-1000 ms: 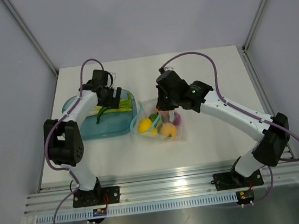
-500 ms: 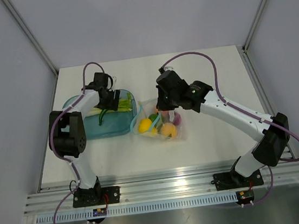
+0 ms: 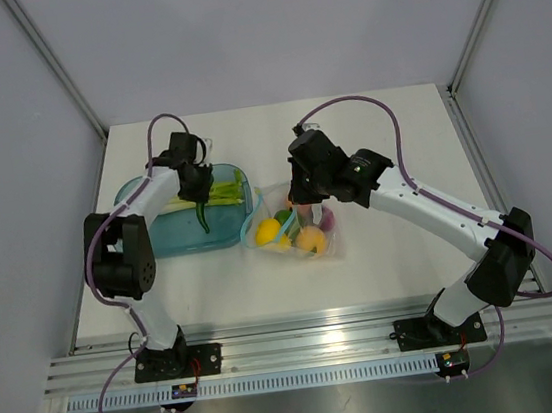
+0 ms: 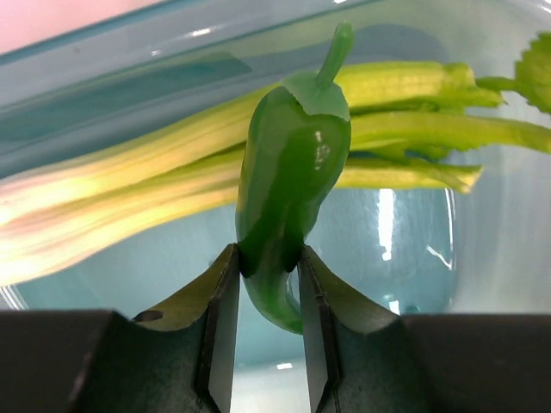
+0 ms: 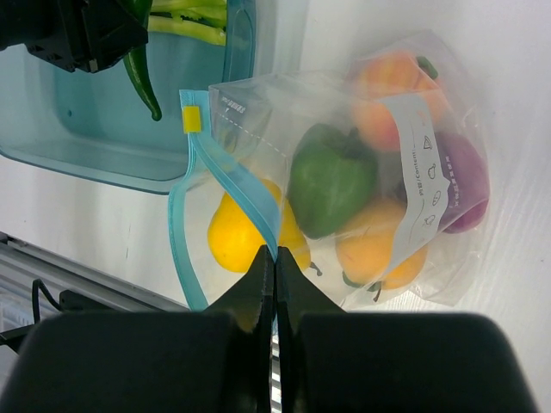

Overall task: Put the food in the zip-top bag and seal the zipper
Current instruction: Pick up the fake vegetable from the bin, then place the fake vegetable in the zipper food storage bag.

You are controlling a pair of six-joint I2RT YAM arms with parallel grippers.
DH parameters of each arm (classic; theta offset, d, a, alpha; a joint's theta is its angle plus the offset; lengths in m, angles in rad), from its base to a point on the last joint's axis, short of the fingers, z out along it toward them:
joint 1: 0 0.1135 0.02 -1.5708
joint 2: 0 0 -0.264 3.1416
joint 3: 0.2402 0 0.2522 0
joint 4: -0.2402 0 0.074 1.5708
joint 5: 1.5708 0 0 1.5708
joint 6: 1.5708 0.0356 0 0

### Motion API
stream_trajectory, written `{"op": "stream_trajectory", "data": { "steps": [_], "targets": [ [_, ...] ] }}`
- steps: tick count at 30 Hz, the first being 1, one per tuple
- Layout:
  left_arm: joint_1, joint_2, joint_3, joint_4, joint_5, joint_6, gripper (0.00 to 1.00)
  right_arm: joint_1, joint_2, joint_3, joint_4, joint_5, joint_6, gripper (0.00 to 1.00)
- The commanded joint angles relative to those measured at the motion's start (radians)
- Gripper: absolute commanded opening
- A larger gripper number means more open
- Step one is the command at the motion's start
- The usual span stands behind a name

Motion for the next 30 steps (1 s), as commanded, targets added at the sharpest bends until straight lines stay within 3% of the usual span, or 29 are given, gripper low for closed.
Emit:
{"op": "stream_trajectory", "data": {
  "steps": [1, 9, 14, 20, 22, 28, 30],
  "targets": [
    [-0.003, -0.112, 0.0, -0.026, 0.022, -0.033, 0.14, 0.007, -0.029, -0.005, 0.039, -0.009, 0.007, 0.0],
    [-0.028, -0.38, -0.058, -0.066, 0.022, -0.058, 0.11, 0.009, -0.033, -0.015, 0.044, -0.009, 0.006, 0.0],
    [-0.041, -0.563, -0.118, -0.035, 0.158, -0.075, 0.1, 0.007, -0.023, -0.001, 0.044, -0.009, 0.002, 0.0],
    [-0.083, -0.822, -0.358, 0.26, 0.299, -0.26, 0.05, 0.007, -0.003, 0.013, 0.048, -0.007, -0.001, 0.0],
    [-0.098, -0.839, -0.388, 0.334, 0.356, -0.297, 0.05, 0.007, 0.006, 0.022, 0.045, -0.015, -0.002, 0.0],
    [-0.16, -0.776, -0.36, 0.186, 0.481, -0.237, 0.01, 0.009, -0.017, 0.022, 0.028, 0.008, -0.007, 0.0],
    [-0.173, -0.825, -0.406, 0.266, 0.481, -0.254, 0.01, 0.007, -0.02, 0.019, 0.031, 0.01, -0.007, 0.0]
  ]
}}
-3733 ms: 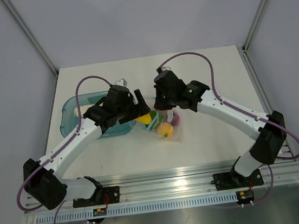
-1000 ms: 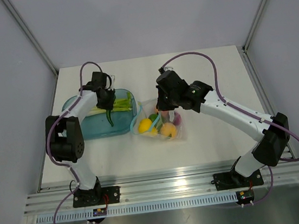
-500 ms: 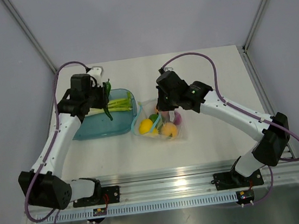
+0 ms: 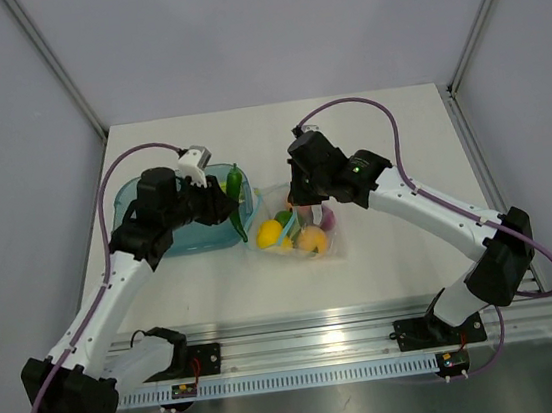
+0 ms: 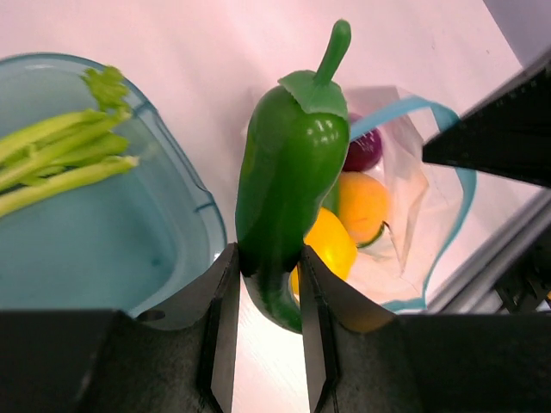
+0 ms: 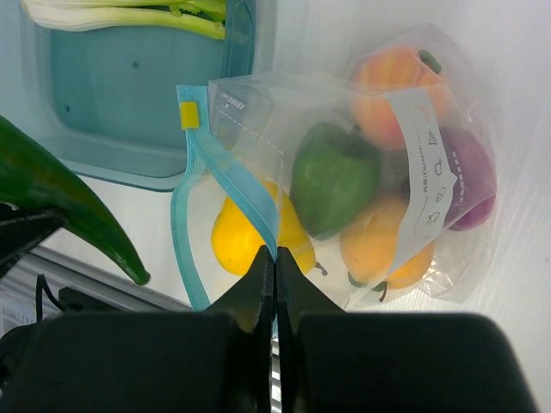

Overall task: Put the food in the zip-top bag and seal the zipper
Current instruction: Place the fake vegetable in the zipper food storage bag.

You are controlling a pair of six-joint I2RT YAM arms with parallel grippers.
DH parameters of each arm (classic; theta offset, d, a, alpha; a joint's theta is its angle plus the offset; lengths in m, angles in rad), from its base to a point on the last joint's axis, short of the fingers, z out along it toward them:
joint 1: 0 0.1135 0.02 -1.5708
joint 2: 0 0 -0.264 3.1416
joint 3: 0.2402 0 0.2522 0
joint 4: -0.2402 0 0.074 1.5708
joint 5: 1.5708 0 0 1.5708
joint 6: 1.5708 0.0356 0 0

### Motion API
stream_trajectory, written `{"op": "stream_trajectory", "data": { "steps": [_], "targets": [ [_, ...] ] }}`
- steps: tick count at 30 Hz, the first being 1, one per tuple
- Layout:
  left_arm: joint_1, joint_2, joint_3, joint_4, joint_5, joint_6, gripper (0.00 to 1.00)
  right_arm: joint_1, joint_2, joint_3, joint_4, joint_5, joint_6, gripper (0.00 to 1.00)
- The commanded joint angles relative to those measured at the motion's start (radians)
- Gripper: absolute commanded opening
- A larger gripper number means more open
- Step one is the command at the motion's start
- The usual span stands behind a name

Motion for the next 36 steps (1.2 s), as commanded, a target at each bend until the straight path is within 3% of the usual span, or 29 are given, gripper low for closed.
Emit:
{"op": "stream_trajectory", "data": {
  "steps": [1, 4, 9, 16, 22, 36],
  "targets": [
    [-0.02, -0.067, -0.082, 0.128, 0.084, -0.056, 0.01, 0.007, -0.022, 0.032, 0.024, 0.019, -0.004, 0.0],
    [-0.055, -0.09, -0.144, 0.264, 0.087, -0.107, 0.01, 0.009, -0.008, 0.037, 0.026, 0.007, -0.001, 0.0],
    [-0.097, 0.003, -0.067, 0.137, 0.09, -0.027, 0.0, 0.007, -0.018, 0.029, 0.024, 0.012, 0.001, 0.0],
    [-0.144, -0.01, -0.182, 0.392, 0.044, -0.123, 0.0, 0.009, -0.026, 0.025, 0.026, 0.013, 0.01, 0.0],
    [-0.175, 0.019, -0.135, 0.361, -0.03, -0.078, 0.0, 0.007, -0.04, 0.017, 0.024, 0.016, 0.012, 0.0],
    [-0.177, -0.046, -0.202, 0.517, -0.099, -0.133, 0.0, 0.009, -0.043, 0.006, 0.039, 0.001, 0.022, 0.0]
  ]
}}
